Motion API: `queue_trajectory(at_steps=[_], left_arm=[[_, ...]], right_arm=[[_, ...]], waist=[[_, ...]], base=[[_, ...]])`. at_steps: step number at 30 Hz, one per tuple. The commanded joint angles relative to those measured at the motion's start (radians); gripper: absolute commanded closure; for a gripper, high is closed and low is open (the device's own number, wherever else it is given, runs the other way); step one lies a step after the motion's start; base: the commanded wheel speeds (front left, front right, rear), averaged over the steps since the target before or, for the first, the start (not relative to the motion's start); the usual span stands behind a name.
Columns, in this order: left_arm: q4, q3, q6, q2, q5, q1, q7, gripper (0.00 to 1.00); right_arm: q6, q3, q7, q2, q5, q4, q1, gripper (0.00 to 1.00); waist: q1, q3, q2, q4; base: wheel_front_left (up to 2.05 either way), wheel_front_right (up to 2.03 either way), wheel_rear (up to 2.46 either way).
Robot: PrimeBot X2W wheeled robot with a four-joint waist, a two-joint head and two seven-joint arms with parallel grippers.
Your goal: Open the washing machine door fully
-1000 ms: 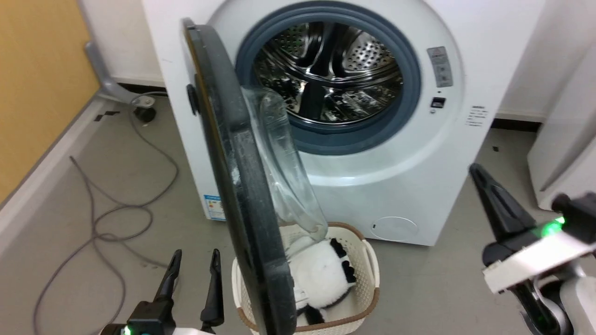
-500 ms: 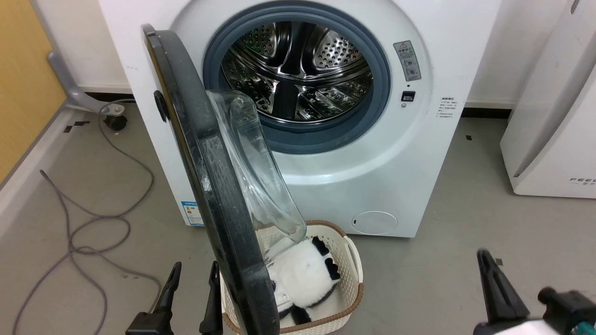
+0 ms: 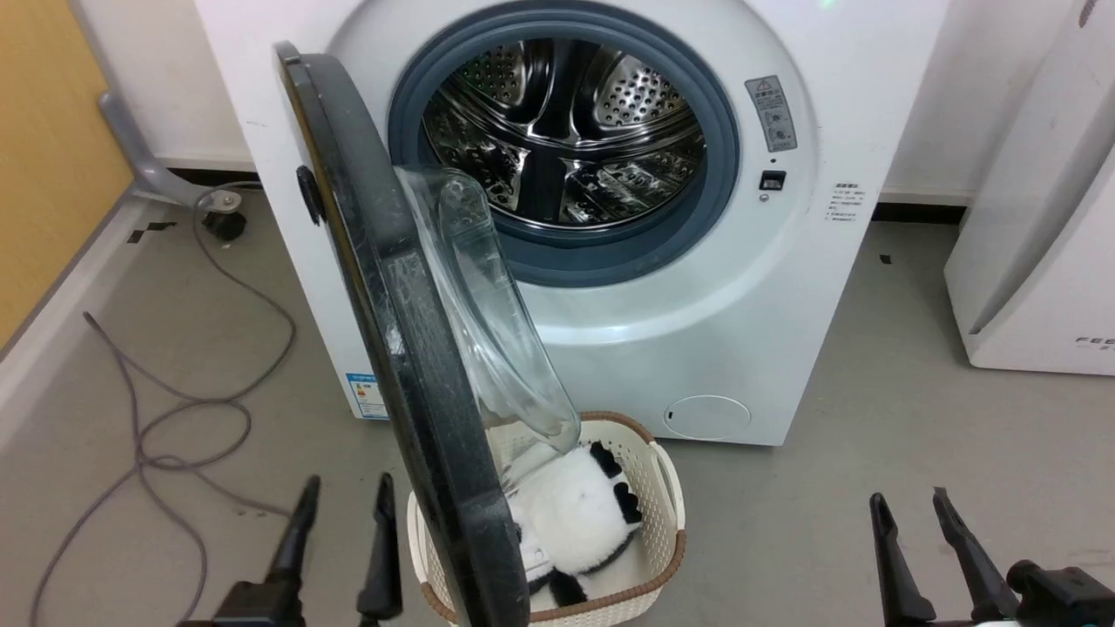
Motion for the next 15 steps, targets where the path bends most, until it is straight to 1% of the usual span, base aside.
queue_trajectory(at_steps=[1,4,6,7,8,9,15], left_arm=[[-0.012,0.004,0.005,0.001,-0.001,-0.009,-0.006,0.0],[-0.063,0.023,0.017,0.001,-0.01,-0.019,-0.006,0.0],[-0.11,0.044,0.035,0.001,-0.021,-0.031,-0.006,0.02],[-0.136,0.055,0.044,0.001,-0.032,-0.038,-0.006,0.52],[-0.163,0.066,0.051,0.001,-0.043,-0.047,-0.006,0.73],[-0.191,0.076,0.055,0.001,-0.051,-0.058,-0.006,1.0],[-0.362,0.109,0.075,0.001,-0.045,-0.133,-0.006,1.0]], right_arm=[[0.001,-0.003,-0.005,0.005,0.005,-0.006,0.012,0.0],[0.001,-0.013,-0.009,0.006,-0.006,-0.002,0.011,0.0],[0.001,-0.017,-0.01,0.008,-0.009,0.001,0.01,0.0],[0.001,-0.018,-0.01,0.008,-0.009,0.002,0.01,0.0],[0.001,-0.019,-0.011,0.009,-0.008,0.004,0.011,0.0],[0.001,-0.019,-0.012,0.01,-0.006,0.006,0.011,0.0],[0.001,-0.013,-0.012,0.012,0.003,0.016,0.009,0.0]], waist=[[0.0,0.0,-0.0001,0.002],[0.0,0.001,-0.0001,0.007],[0.0,0.002,-0.0001,0.01],[0.0,0.003,-0.0001,0.011],[0.0,0.003,-0.0001,0.012],[0.0,0.004,-0.0001,0.013],[0.0,0.004,-0.0001,0.013]], base=[[0.0,0.0,0.0],[0.0,0.0,0.0],[0.0,0.0,0.0],[0.0,0.0,0.0],[0.0,0.0,0.0],[0.0,0.0,0.0],[0.0,0.0,0.0]])
